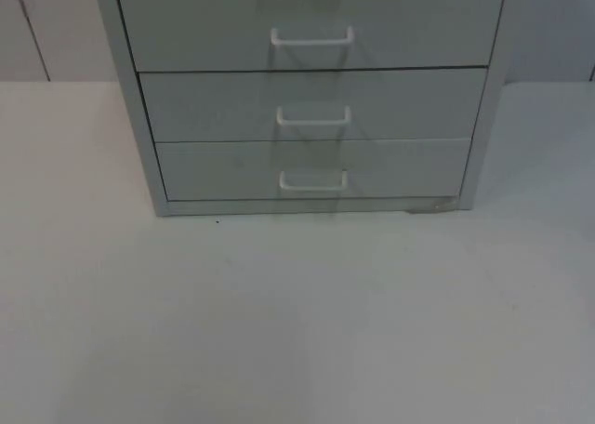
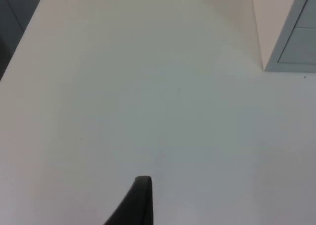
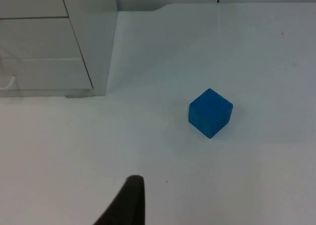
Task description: Open the drawer with the left hand, place the block into the drawer with the right hand, then close the drawer with the left hand.
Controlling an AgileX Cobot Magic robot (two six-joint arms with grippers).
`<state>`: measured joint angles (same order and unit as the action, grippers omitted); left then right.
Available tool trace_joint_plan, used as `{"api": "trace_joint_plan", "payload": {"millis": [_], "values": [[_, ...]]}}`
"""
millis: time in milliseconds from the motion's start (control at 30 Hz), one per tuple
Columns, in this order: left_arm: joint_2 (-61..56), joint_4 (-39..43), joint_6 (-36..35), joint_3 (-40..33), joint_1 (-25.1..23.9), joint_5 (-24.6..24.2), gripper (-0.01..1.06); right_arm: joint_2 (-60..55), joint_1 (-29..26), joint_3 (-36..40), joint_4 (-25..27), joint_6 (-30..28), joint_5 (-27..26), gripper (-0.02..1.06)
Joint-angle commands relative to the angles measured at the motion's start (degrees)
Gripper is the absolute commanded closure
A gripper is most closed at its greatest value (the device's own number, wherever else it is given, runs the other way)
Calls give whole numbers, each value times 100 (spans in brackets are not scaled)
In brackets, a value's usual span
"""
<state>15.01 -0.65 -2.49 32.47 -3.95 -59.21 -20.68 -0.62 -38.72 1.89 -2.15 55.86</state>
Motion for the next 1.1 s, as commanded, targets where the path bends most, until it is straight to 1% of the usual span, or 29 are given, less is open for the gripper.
{"api": "trace_joint_plan", "payload": {"millis": [0, 67, 100, 133, 200, 300, 333, 400, 433, 600, 733, 800, 867, 900, 967, 1033, 1067], "values": [[290, -94, 15, 77, -10, 199, 0, -299, -22, -137, 11, -15, -175, -1], [701, -120, 15, 105, -10, 336, 0, -792, -22, -238, 11, -15, -356, -1], [934, -146, 15, 108, -10, 431, 0, -937, -22, -248, 11, -15, -474, -1], [934, -146, 15, 108, -10, 431, 0, -937, -22, -248, 11, -15, -474, -1], [1390, -189, 15, 108, -10, 653, 0, -1193, -22, -248, 11, -15, -578, -1], [1959, -197, 25, 108, -10, 1121, 0, -1664, -22, -248, -16, -27, -695, -1], [1959, -197, 25, 108, -10, 1121, 0, -1664, -22, -248, -16, -27, -695, -1], [2416, -251, 25, 108, -10, 1425, 0, -2016, -22, -248, -26, -30, -721, -1], [2620, -306, 52, 108, -10, 1497, 0, -2141, -22, -248, -26, -30, -721, -1], [3156, -382, 249, 108, -10, 1539, 0, -2484, -22, -248, -26, -39, -785, -1], [3362, -504, 360, 108, -10, 1609, 0, -2609, -22, -248, -26, -39, -794, -1], [3404, -723, 609, 118, -10, 1660, 0, -2609, -22, -248, -26, -39, -877, -1], [3440, -1185, 1280, 198, -10, 1606, 0, -2609, -22, -248, -26, -39, -920, -1], [3440, -1185, 1280, 198, -10, 1606, 0, -2609, -22, -248, -26, -39, -920, -1], [3497, -1825, 1936, 317, 28, 1424, 0, -2609, -22, -248, -26, -39, -983, -1], [3647, -2400, 2530, 446, 194, 1245, 0, -2609, -22, -248, -26, -39, -992, -1], [3647, -2400, 2530, 446, 194, 1245, 0, -2609, -22, -248, -26, -39, -992, -1]]}}
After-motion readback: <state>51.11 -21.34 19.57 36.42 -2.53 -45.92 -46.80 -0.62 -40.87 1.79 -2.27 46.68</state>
